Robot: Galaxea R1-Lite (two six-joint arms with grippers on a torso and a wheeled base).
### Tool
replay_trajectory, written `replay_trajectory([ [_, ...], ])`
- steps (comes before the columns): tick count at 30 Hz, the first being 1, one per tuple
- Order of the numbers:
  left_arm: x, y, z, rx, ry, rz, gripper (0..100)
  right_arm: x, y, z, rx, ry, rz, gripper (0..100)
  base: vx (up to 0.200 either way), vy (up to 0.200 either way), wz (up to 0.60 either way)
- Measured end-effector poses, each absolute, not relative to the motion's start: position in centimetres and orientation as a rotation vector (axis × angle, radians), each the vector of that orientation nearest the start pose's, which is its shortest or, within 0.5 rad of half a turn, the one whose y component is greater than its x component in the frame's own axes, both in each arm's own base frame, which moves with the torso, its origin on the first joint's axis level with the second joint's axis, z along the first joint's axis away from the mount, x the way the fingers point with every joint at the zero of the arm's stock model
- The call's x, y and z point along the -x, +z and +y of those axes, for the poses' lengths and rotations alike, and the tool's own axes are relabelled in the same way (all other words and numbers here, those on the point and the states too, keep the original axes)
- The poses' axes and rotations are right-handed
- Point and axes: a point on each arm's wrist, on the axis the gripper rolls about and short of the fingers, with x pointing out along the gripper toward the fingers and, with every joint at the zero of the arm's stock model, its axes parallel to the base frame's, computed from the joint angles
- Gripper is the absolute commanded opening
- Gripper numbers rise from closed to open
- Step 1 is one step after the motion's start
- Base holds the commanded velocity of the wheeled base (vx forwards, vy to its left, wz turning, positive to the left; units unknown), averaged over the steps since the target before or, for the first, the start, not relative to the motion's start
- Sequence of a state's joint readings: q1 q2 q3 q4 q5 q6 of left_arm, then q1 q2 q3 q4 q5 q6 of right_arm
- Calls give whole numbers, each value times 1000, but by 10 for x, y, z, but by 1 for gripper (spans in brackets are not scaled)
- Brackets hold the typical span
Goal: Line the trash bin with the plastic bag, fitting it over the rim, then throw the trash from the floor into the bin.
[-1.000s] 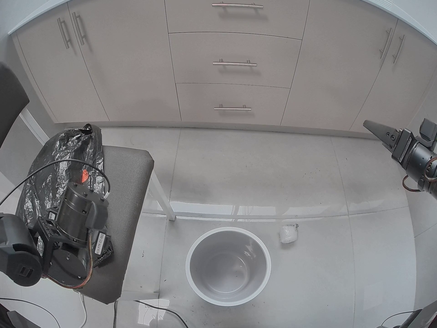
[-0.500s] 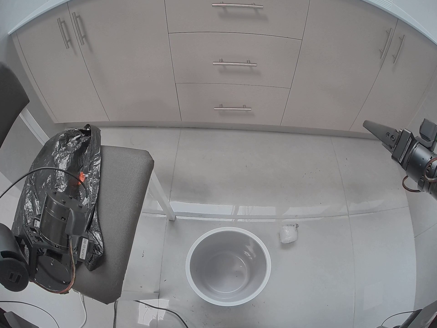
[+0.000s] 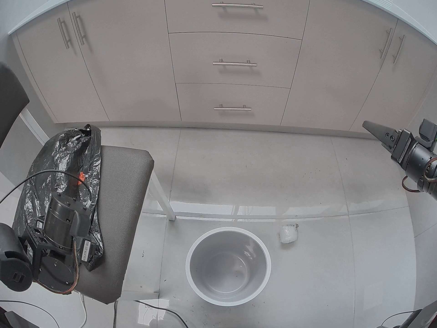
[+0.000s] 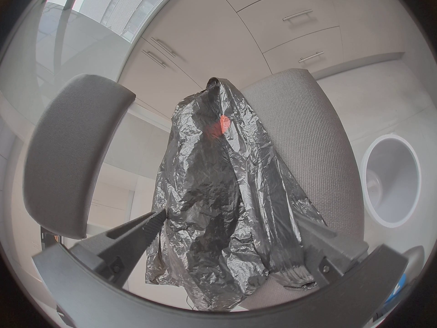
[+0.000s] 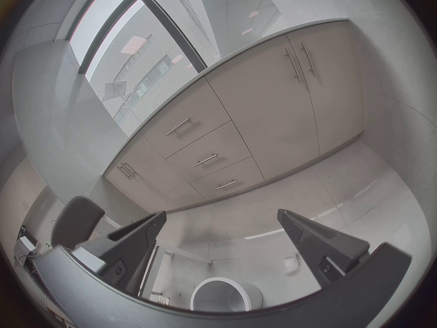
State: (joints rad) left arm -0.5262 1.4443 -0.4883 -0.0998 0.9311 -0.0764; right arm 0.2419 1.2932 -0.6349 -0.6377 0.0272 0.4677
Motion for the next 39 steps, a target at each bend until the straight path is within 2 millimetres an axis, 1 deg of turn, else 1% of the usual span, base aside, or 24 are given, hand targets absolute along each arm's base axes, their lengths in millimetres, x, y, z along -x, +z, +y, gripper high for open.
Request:
replay_trajectory([
  [11, -176, 116, -81, -541, 399, 671, 100, -199, 239, 50, -463, 259, 83, 100, 0, 0, 0],
  [12, -176, 116, -82, -544, 399, 674, 0, -199, 239, 50, -463, 259, 83, 100, 0, 0, 0],
  [31, -177, 111, -79, -547, 402, 696, 0, -198, 239, 50, -462, 259, 84, 100, 0, 0, 0],
  [36, -180, 116, -81, -478, 366, 664, 0, -197, 238, 50, -462, 261, 86, 100, 0, 0, 0],
  [39, -183, 121, -87, -407, 285, 620, 0, -197, 238, 50, -462, 264, 87, 100, 0, 0, 0],
])
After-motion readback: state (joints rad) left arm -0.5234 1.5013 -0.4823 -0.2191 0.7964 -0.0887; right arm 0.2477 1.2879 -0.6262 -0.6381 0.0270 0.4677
